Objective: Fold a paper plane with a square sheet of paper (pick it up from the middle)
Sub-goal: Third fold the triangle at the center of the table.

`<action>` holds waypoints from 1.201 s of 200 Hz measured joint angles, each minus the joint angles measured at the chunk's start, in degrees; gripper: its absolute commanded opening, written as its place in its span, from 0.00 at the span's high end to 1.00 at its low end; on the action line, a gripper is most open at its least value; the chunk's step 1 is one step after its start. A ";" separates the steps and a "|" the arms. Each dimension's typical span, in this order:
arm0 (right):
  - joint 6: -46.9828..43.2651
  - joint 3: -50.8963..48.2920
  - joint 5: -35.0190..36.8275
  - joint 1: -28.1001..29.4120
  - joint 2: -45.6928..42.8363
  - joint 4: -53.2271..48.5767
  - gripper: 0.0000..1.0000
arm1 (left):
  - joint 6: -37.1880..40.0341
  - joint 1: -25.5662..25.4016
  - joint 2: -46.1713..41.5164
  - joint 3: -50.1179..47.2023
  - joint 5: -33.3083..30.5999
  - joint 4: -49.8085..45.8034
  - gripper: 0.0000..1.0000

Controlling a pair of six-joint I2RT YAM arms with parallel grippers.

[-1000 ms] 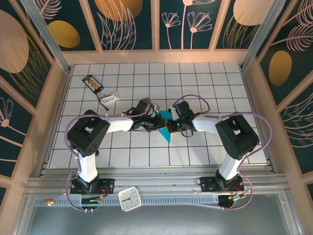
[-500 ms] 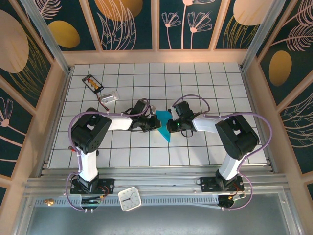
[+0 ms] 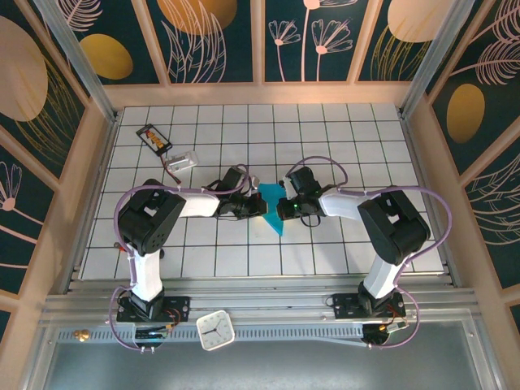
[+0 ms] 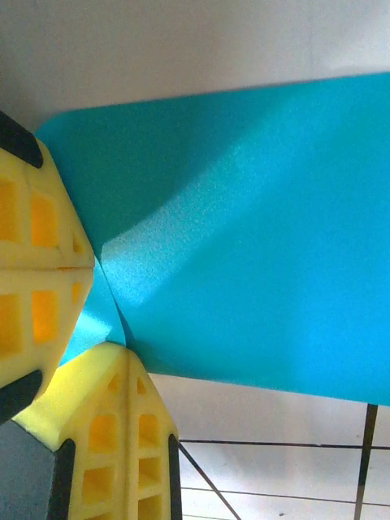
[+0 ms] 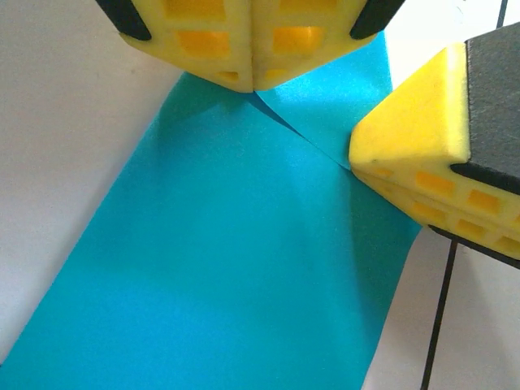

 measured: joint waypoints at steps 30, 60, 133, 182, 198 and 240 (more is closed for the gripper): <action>-0.74 1.11 2.36 -0.09 -2.25 -4.66 0.82 | 0.96 -0.07 -0.02 0.24 -0.24 -0.48 1.00; -1.07 1.11 3.45 0.13 -8.31 -7.87 0.79 | 1.60 -0.13 -0.02 0.66 -0.52 -1.27 1.00; 1.68 0.02 -6.88 7.72 -8.96 -3.65 0.90 | 1.81 -0.17 -0.02 1.20 -0.76 -2.34 1.00; 1.79 -1.40 -8.09 7.30 -4.72 -2.97 0.94 | 2.03 -0.17 -0.02 1.31 -0.83 -2.60 1.00; 1.51 -1.75 -8.13 6.60 -4.02 -2.97 0.95 | 2.03 -0.17 0.00 1.31 -0.87 -2.60 1.00; 0.37 -1.97 -7.85 4.92 -3.19 -2.91 0.96 | 2.75 -0.15 0.02 2.38 -1.79 -4.39 1.00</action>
